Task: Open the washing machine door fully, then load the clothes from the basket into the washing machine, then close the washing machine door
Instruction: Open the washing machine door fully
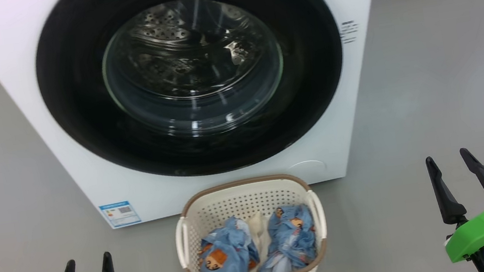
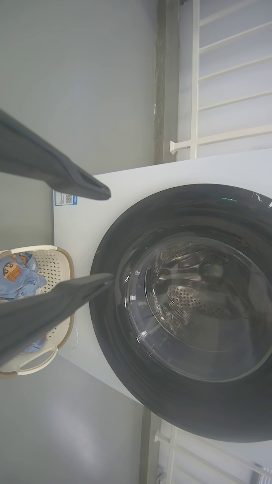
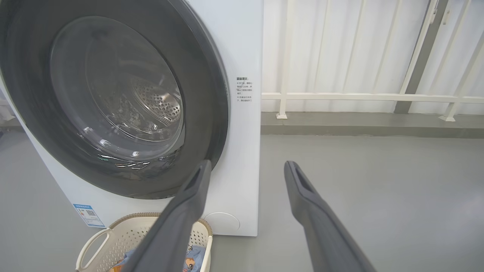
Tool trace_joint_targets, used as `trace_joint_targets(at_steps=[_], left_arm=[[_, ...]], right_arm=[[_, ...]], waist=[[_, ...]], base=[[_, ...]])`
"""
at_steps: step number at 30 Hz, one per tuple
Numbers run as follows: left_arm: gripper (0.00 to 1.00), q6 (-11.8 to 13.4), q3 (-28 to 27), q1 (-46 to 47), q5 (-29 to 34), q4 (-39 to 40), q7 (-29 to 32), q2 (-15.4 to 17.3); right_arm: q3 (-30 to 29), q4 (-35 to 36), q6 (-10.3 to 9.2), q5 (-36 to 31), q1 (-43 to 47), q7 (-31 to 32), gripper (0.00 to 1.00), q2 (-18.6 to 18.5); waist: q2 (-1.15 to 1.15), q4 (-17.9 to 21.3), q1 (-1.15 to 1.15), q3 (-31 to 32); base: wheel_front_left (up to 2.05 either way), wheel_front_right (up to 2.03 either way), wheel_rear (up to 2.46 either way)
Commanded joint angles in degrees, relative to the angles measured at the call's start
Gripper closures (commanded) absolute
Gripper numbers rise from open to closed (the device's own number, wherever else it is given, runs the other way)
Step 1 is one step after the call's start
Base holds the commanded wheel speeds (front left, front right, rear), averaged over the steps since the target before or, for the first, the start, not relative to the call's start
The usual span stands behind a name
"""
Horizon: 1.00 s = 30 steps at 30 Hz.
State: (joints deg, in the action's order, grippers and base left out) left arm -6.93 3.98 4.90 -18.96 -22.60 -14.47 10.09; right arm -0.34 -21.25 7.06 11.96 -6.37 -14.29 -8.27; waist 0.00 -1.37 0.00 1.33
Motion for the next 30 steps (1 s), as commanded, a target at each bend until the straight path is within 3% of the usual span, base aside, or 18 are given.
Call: trace_joint_targets(at_steps=[1,17,30], left_arm=[[0.00,0.37,-1.99,2.72,0.61,1.61,-0.52,1.31],[0.00,0.31,-2.34,2.77,1.00,1.53,-0.52,1.22],[0.00,0.03,-2.06,2.86,0.84,1.90,-0.52,0.93]], right_arm=[[0.82,1.56,0.43,-0.42,-0.25,-0.71,0.00,-0.75],[1.02,1.67,0.43,-0.53,-0.35,-0.71,0.00,-0.46],[0.94,1.63,0.43,-0.32,-0.39,-0.71,0.00,-0.57]], waist=[[0.00,0.01,0.00,-0.08],[0.00,0.04,0.00,-0.33],[0.00,0.04,0.00,-0.49]], base=[[1.23,1.23,-2.46],[1.17,1.11,-2.27],[0.29,0.29,-0.58]])
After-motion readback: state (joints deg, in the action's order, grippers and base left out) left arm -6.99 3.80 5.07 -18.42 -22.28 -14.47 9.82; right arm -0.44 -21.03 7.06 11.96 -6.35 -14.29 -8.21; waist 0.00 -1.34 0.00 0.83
